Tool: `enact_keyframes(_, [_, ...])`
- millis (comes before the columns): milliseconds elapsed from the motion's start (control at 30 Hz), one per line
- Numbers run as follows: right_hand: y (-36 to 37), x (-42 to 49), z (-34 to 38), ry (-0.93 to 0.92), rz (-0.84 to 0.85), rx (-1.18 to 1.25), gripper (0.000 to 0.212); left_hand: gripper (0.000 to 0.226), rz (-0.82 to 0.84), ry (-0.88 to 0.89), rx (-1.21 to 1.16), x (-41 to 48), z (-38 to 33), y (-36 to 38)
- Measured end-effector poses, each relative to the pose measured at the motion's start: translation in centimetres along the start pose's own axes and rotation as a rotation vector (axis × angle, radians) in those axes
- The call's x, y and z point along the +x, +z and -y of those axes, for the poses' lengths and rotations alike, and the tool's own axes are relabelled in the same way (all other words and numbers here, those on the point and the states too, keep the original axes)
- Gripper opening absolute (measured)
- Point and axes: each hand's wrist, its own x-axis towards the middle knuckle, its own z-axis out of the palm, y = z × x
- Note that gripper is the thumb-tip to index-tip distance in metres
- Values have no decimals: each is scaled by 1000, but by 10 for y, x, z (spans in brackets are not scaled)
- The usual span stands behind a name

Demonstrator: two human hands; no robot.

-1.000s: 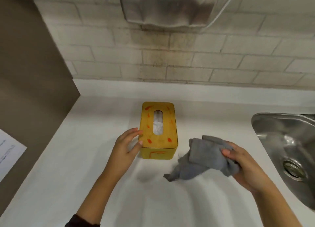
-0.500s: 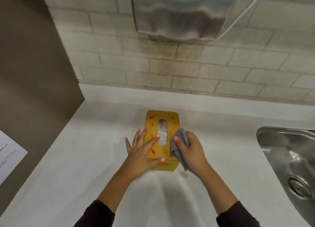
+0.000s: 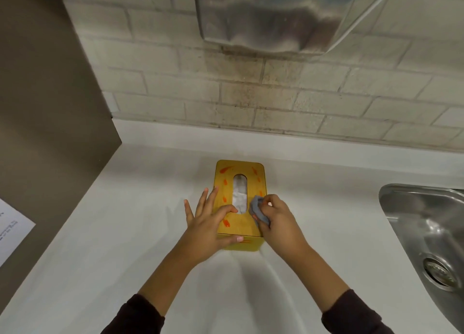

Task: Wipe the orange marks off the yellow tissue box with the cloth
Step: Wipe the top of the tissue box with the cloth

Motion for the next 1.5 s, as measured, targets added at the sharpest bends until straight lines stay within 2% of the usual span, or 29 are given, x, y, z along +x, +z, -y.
enact_keyframes(167, [-4, -18, 4, -155, 130, 14, 8, 77, -3, -13, 4, 0, 0, 1])
enact_keyframes(333, [-14, 3, 0, -27, 55, -86, 10, 72, 35, -21, -29, 1, -1, -2])
enact_keyframes(433, [-3, 3, 14, -65, 87, -148, 10, 69, 39, -29, -19, 0, -1, -1])
enact_keyframes(533, [-4, -14, 12, -157, 161, -81, 9, 68, 38, -39, -24, 0, -1, 0])
enact_keyframes(600, [-15, -16, 7, -132, 183, -32, 13, 71, 39, -42, -52, 1, -1, 0])
enact_keyframes(700, [-28, -2, 1, 80, 112, 163, 27, 77, 57, -61, -89, -1, -1, 0])
enact_keyframes(767, [-29, 15, -2, 220, -63, 331, 26, 77, 72, -79, -93, 0, 0, 1])
enact_keyframes(833, [-30, 32, -7, 284, -200, 398, 34, 77, 85, -83, -80, 1, 0, 0])
enact_keyframes(900, [-30, 46, -9, 276, -182, 344, 34, 78, 84, -79, -74, 2, 0, 0])
enact_keyframes(1000, [-15, 54, -13, 219, -58, 153, 18, 77, 71, -79, -83, 1, 0, 1])
enact_keyframes(1233, [-3, 29, -15, 63, 90, 62, 9, 72, 64, -98, -94, 2, 0, 3])
enact_keyframes(1500, [-8, 57, -10, -12, 56, -86, 8, 65, 72, -98, -105, 1, -1, 1])
